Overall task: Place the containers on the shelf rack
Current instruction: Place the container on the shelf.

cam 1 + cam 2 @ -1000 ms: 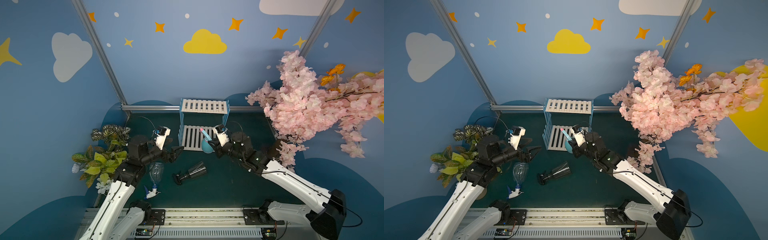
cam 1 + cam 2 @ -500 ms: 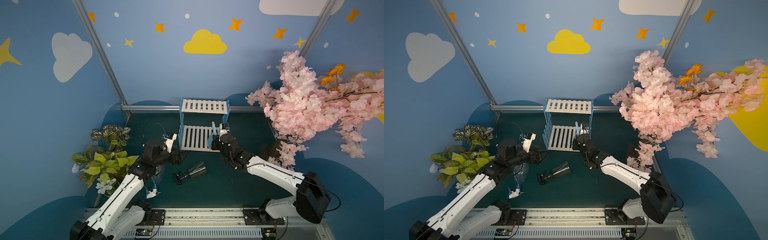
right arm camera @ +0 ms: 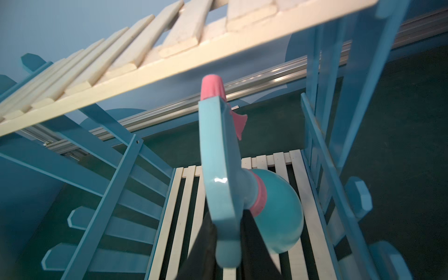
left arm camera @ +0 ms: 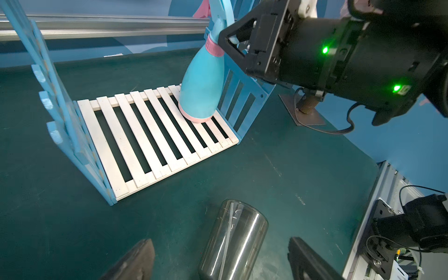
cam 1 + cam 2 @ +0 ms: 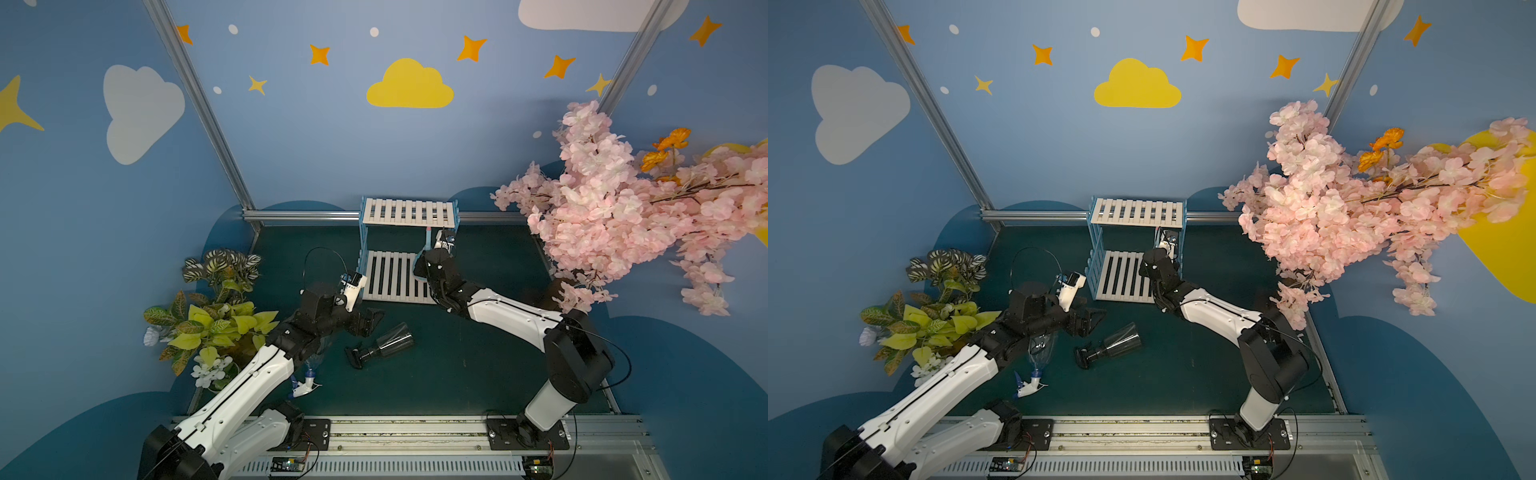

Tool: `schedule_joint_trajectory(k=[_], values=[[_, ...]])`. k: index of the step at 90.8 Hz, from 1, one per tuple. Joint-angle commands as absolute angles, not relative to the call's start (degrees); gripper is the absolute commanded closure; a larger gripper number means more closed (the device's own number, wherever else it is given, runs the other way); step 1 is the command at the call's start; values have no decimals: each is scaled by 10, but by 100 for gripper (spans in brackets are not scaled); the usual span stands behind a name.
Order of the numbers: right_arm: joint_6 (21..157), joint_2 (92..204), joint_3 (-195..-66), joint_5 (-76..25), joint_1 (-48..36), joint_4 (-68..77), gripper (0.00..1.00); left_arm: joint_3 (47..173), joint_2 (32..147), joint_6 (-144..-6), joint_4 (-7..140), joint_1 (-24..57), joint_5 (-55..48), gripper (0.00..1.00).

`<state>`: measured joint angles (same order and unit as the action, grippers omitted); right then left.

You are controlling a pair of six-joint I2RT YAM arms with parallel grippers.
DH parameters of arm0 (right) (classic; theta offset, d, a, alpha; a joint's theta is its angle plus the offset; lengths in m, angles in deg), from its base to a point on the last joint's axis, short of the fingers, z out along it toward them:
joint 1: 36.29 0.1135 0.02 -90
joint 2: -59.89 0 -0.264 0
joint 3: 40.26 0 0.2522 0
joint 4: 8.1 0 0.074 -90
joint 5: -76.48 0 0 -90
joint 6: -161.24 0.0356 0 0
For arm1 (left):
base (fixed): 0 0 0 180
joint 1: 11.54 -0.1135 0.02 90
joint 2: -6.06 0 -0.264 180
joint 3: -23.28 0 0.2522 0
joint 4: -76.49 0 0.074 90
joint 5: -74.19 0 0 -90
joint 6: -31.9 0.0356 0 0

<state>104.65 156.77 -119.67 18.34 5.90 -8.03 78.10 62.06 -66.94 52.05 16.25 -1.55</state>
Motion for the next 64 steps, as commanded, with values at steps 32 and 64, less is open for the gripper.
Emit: schedule_joint_trajectory(k=[32, 64], values=[[1049, 1614, -1270, 177, 25, -59, 100, 797, 615, -652, 506, 170, -20, 9], [1068, 1638, -1270, 165, 15, -85, 100, 794, 612, -653, 509, 172, 4, 8]])
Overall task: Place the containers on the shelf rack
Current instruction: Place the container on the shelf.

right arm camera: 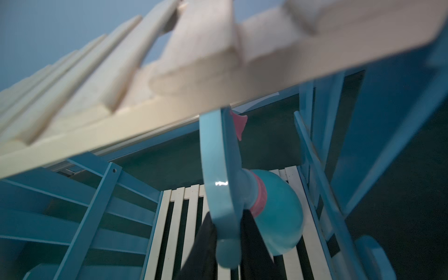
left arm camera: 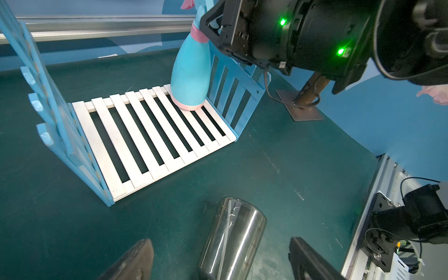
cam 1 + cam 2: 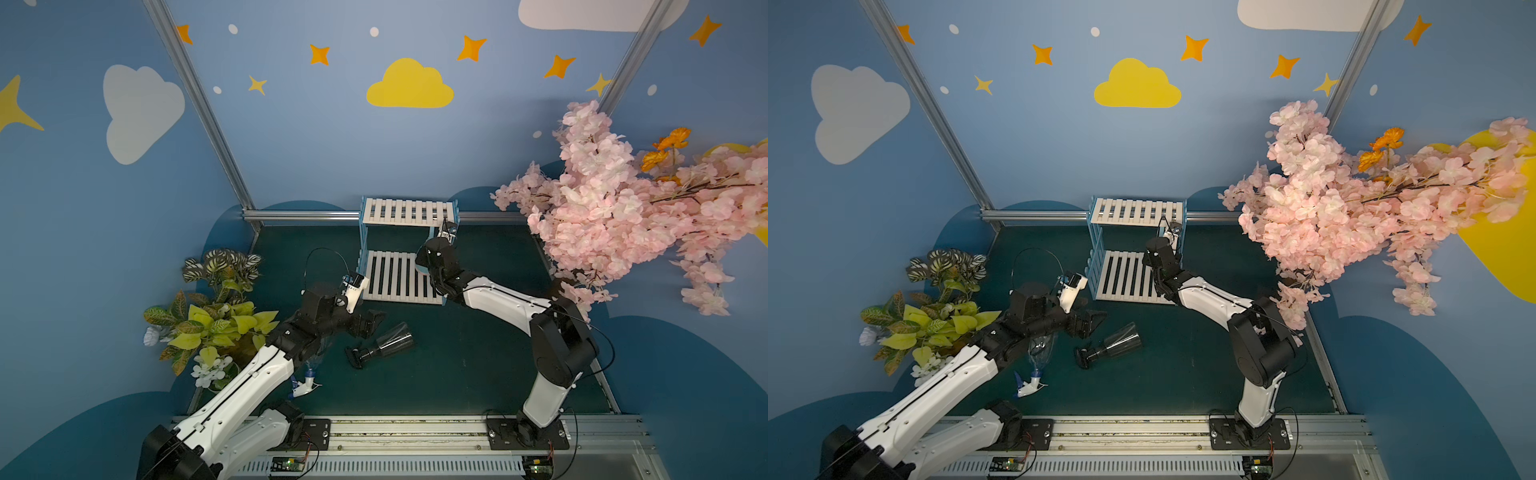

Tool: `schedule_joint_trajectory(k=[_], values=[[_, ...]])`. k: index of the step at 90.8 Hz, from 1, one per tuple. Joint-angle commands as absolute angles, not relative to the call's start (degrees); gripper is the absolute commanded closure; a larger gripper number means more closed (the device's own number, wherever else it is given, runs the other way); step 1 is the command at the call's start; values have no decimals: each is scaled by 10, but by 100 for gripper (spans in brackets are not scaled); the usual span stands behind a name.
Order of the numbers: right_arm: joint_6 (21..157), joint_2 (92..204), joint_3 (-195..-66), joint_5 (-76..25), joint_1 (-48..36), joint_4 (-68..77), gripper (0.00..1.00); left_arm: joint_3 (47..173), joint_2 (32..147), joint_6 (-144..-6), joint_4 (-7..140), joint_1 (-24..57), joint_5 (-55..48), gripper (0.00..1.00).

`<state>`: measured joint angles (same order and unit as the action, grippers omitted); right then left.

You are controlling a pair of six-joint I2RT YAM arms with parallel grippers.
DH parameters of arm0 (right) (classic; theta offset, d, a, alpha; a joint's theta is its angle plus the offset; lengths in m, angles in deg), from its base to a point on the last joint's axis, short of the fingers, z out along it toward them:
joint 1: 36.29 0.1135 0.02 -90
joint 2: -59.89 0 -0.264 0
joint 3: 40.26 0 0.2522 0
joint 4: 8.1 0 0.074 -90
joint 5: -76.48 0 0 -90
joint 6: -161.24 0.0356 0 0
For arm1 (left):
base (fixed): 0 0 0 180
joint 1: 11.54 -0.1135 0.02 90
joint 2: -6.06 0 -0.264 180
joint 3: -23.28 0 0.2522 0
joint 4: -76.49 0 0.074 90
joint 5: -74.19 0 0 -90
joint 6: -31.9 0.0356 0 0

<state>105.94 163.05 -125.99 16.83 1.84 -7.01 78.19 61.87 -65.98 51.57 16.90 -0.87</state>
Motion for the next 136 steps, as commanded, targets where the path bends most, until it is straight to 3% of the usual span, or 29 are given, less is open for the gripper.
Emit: schedule_joint_trajectory(k=[1, 20, 39, 109, 136], values=[[1068, 1639, -1270, 165, 15, -84, 100, 794, 612, -653, 509, 171, 4, 8], [1070, 1642, -1270, 163, 14, -74, 100, 792, 613, -654, 511, 172, 7, 8], [1071, 1640, -1270, 159, 14, -69, 83, 793, 611, -654, 511, 172, 5, 8], [1083, 1611, -1259, 132, 14, -54, 58, 789, 600, -654, 509, 172, -5, 5], [1114, 1505, -1177, 64, 21, -68, 34, 774, 583, -663, 520, 172, -31, 4]])
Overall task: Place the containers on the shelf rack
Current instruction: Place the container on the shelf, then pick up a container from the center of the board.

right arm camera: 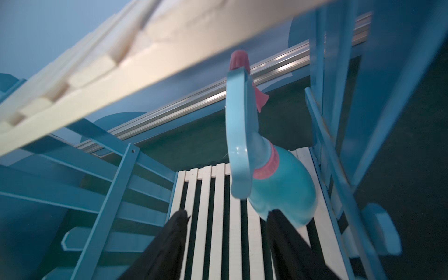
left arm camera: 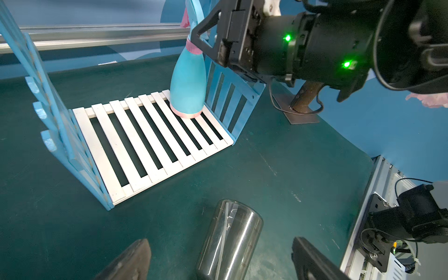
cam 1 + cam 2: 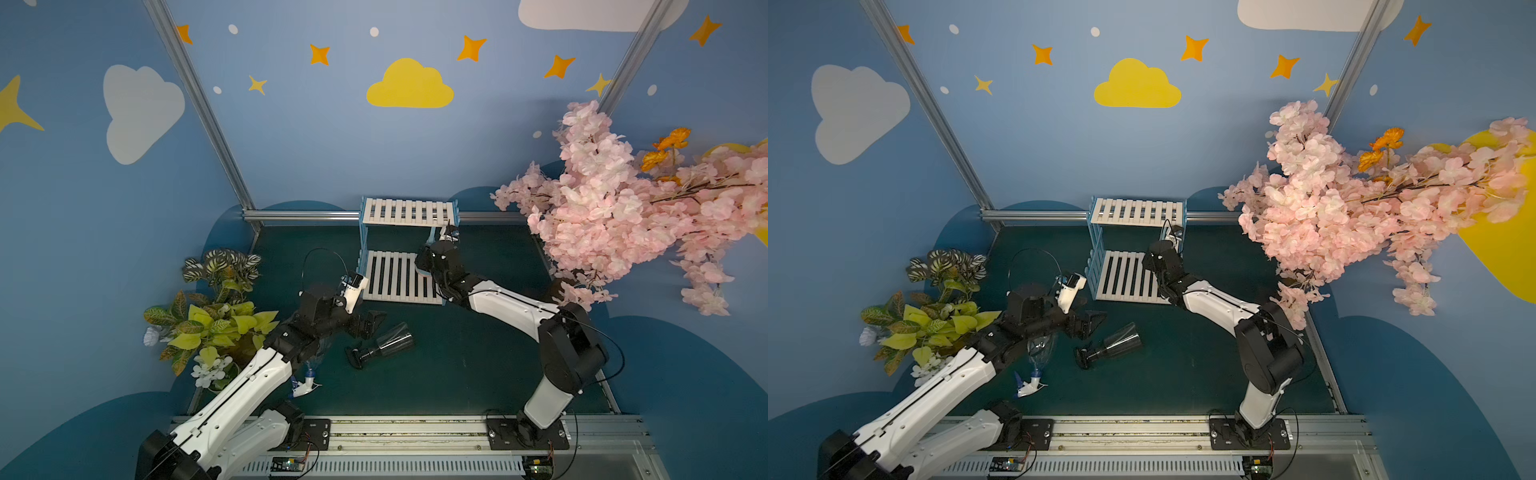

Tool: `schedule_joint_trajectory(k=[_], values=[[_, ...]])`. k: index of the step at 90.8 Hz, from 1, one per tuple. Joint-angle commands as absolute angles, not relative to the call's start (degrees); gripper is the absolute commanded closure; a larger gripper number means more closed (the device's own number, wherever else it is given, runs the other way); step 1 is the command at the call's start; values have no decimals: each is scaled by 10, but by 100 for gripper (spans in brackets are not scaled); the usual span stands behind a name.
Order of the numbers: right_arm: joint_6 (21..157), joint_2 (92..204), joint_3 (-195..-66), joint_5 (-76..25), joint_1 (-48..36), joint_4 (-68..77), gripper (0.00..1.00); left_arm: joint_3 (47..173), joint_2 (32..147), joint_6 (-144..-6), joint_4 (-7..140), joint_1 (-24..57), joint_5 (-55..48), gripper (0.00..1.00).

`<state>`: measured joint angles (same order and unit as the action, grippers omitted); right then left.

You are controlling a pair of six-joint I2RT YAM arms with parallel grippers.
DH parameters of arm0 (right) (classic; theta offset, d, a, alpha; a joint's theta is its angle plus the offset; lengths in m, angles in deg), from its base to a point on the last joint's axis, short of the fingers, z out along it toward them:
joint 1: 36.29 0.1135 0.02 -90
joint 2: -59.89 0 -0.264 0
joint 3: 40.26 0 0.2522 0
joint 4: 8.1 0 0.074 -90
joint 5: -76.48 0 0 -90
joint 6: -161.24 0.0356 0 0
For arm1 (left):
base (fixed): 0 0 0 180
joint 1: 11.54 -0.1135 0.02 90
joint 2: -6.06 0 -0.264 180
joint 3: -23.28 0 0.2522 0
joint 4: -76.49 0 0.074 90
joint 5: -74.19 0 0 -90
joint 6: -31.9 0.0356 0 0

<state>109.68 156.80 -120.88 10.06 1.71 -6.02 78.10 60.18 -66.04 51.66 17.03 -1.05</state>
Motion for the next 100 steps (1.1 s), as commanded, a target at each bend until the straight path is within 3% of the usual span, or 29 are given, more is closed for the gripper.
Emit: schedule_joint_trajectory(k=[1, 24, 51, 78, 100], values=[[1116, 1499, -1175, 59, 22, -68, 32, 773, 582, -663, 520, 171, -32, 4], [1060, 1338, -1071, -27, 51, -56, 27, 743, 524, -703, 493, 172, -59, 4], [628, 1230, -957, -51, 268, -58, 29, 705, 481, -756, 445, 151, -74, 2], [494, 1391, -986, 49, 431, -46, 31, 711, 475, -783, 408, 66, -80, 1], [355, 1547, -1066, 185, 493, -34, 33, 745, 452, -752, 355, 42, -93, 0]])
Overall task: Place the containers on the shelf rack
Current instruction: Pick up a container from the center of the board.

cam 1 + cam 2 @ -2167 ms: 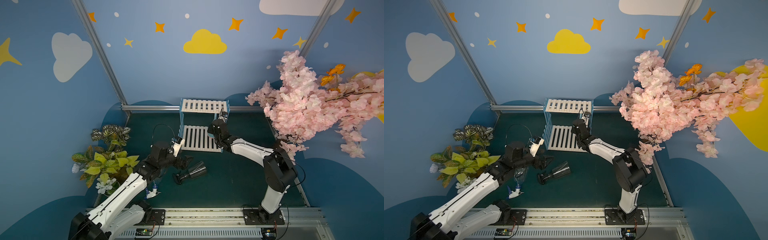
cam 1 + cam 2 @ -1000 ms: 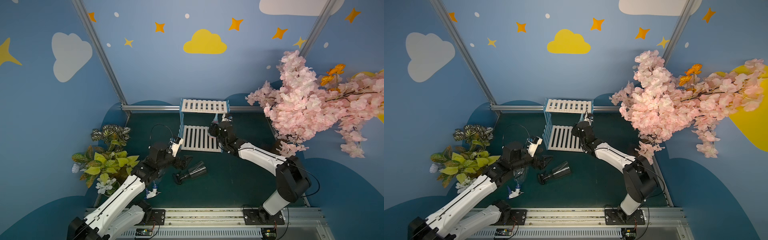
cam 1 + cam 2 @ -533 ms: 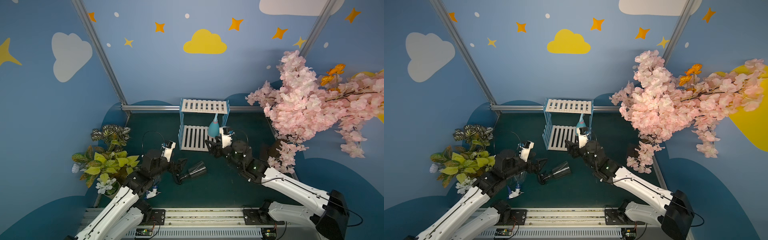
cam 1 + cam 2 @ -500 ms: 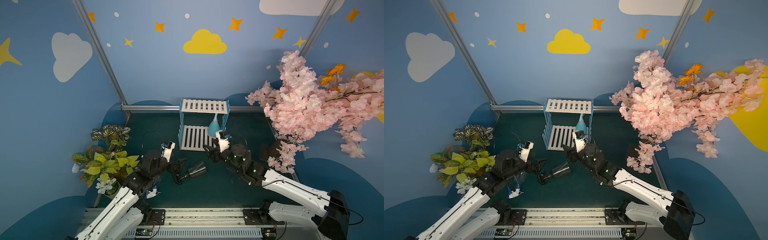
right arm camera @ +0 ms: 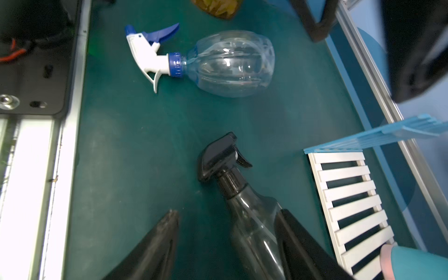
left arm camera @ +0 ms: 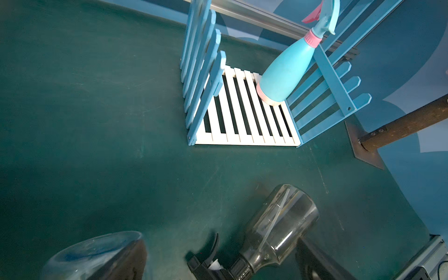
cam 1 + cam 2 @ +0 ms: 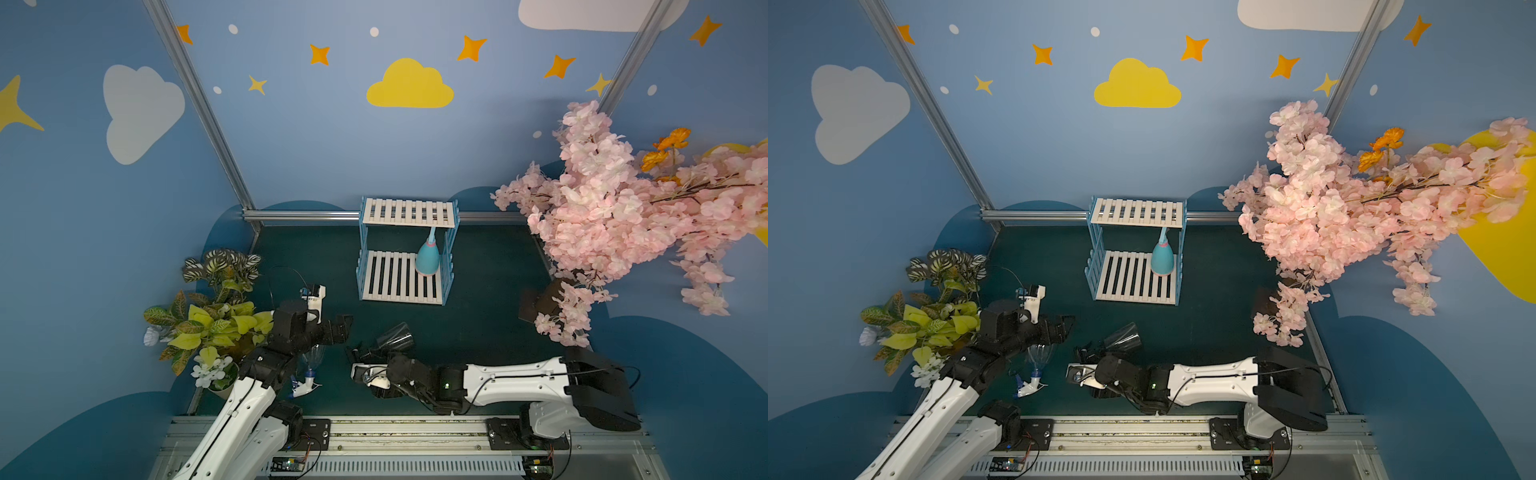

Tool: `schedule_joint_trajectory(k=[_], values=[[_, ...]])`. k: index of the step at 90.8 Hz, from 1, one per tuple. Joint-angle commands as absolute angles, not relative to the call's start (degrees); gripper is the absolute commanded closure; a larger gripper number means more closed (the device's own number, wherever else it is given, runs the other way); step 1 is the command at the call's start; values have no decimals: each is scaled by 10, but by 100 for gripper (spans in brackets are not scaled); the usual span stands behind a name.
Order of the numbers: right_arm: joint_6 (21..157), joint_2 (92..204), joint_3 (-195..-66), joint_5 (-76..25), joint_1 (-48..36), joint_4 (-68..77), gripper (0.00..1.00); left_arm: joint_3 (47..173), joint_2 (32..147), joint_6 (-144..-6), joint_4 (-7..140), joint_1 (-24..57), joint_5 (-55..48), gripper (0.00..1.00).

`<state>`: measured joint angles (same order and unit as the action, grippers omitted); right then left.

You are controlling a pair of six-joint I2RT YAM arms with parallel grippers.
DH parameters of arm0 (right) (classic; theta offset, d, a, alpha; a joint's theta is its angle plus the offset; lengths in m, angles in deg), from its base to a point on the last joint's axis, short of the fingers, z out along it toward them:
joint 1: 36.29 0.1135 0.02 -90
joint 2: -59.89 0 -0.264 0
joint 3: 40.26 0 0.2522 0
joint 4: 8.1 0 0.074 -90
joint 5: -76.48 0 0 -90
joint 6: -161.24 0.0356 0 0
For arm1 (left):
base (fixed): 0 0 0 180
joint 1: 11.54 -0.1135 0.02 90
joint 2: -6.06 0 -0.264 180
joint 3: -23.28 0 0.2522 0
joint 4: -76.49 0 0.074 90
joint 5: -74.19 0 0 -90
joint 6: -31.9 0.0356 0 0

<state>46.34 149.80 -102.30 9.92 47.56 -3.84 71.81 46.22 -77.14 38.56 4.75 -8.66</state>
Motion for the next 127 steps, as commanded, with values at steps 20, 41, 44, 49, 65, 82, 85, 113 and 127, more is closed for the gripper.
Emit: schedule_joint_trajectory(k=[20, 41, 44, 49, 65, 82, 85, 113, 127], values=[[252, 1649, -1124, 210, 500, -43, 33, 746, 446, -745, 351, 41, -85, 0], [207, 1699, -1138, 232, 489, -60, 33, 745, 441, -745, 352, 39, -82, 0], [197, 1704, -1138, 239, 486, -70, 33, 745, 441, -746, 353, 39, -82, 0], [185, 1711, -1139, 243, 482, -84, 33, 744, 441, -747, 353, 39, -82, 0], [158, 1738, -1163, 244, 473, -102, 47, 742, 440, -749, 357, 38, -77, 0], [131, 1769, -1173, 261, 473, -119, 67, 741, 439, -749, 358, 39, -76, 0], [133, 1770, -1173, 264, 473, -120, 69, 741, 439, -749, 358, 38, -76, 0], [142, 1758, -1152, 307, 485, -208, 93, 740, 437, -748, 361, 37, -71, 0], [175, 1716, -1124, 317, 485, -242, 97, 741, 434, -746, 362, 38, -73, 0]])
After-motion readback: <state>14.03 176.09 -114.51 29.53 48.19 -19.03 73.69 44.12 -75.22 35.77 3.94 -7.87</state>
